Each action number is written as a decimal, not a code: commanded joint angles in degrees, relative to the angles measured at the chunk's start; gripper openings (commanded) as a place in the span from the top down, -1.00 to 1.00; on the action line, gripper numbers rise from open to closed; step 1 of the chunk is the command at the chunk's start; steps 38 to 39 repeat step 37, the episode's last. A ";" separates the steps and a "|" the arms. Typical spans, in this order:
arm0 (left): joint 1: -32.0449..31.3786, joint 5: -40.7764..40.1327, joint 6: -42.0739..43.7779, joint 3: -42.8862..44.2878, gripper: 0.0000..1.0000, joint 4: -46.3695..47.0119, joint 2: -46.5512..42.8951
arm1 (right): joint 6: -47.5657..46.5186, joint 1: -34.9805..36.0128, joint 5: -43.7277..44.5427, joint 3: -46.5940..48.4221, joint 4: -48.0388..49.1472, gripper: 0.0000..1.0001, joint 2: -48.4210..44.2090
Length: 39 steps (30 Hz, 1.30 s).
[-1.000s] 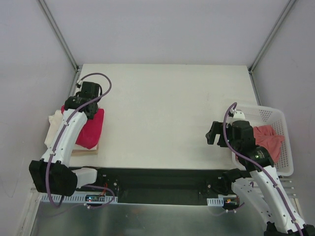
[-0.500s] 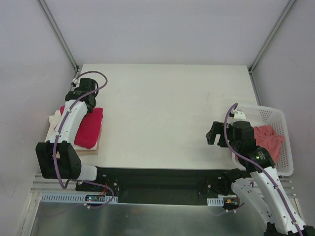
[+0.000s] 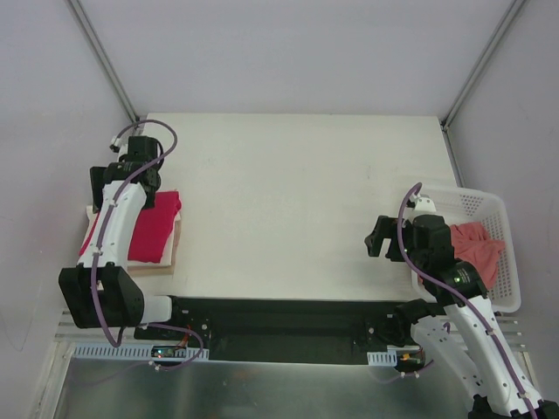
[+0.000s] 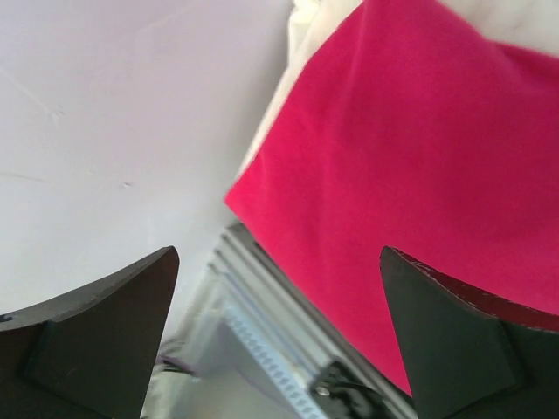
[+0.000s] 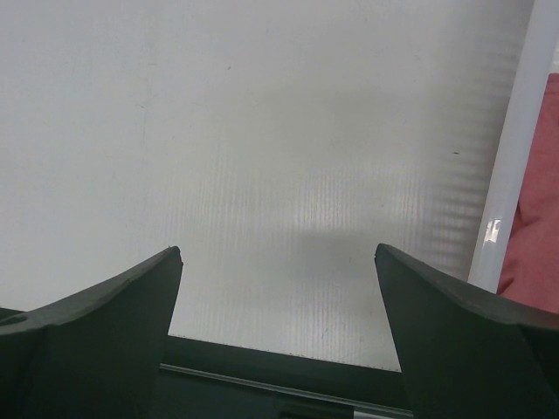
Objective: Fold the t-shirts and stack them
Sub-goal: Put the neatly folded tshirt into the corner of the board with the left arm
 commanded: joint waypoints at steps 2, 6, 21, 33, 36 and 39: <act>0.09 17.06 -12.21 5.41 -0.99 -5.87 -6.45 | 0.95 0.07 0.99 0.07 0.79 -0.93 0.13; -1.48 39.51 -22.84 3.75 -0.98 -1.32 -12.87 | 0.69 0.07 1.61 0.50 0.62 -0.93 0.57; -44.10 19.18 -42.63 -22.53 -0.99 25.58 -18.87 | 1.91 0.07 1.70 -2.82 4.39 -0.93 -0.57; -54.57 10.20 -43.69 -23.76 -0.99 28.75 -11.02 | 6.75 0.16 -0.50 -13.64 16.61 -0.93 -2.15; -54.49 9.76 -43.78 -25.52 -0.99 29.37 -13.48 | 6.49 0.07 0.29 -13.21 16.35 -0.93 -3.12; -54.49 9.93 -43.70 -25.96 -0.98 29.54 -14.19 | 6.49 0.07 0.38 -13.03 16.26 -0.93 -3.82</act>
